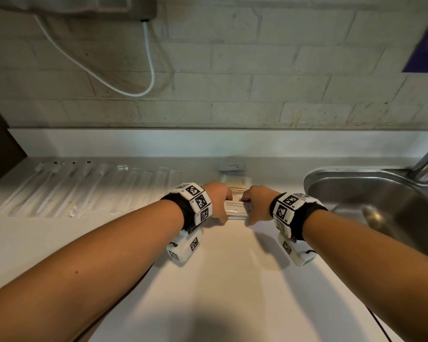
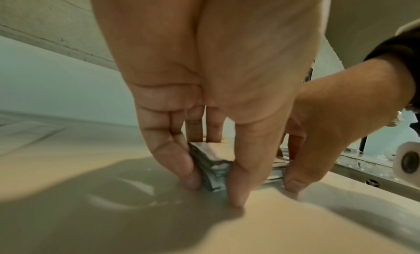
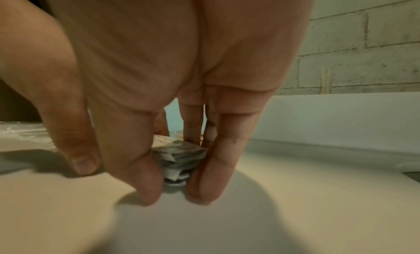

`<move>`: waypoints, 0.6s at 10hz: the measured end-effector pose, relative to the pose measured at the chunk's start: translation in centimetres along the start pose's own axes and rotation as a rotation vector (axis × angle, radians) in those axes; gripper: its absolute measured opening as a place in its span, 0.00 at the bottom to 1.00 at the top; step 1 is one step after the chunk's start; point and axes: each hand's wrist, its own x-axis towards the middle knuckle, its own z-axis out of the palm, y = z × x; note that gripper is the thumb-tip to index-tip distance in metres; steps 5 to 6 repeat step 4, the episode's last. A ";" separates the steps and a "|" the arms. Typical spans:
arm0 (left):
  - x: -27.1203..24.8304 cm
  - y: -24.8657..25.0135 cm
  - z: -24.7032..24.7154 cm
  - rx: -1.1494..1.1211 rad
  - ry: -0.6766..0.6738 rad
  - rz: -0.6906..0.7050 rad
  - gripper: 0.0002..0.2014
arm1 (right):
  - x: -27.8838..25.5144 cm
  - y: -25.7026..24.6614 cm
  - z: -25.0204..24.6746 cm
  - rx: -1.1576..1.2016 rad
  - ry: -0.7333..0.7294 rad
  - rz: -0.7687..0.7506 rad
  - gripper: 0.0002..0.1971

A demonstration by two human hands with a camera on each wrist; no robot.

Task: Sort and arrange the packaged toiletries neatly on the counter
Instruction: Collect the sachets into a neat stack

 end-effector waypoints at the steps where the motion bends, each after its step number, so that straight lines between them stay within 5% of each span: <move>1: 0.0 -0.1 0.1 -0.011 0.000 -0.002 0.32 | 0.0 0.2 0.2 -0.006 0.010 -0.014 0.28; 4: -0.8 -0.8 -1.2 -0.069 -0.002 -0.031 0.41 | -1.8 0.3 -1.3 0.084 0.015 0.039 0.42; 6: -0.8 -0.8 -1.2 -0.069 -0.002 -0.031 0.41 | -1.8 0.3 -1.3 0.084 0.015 0.039 0.42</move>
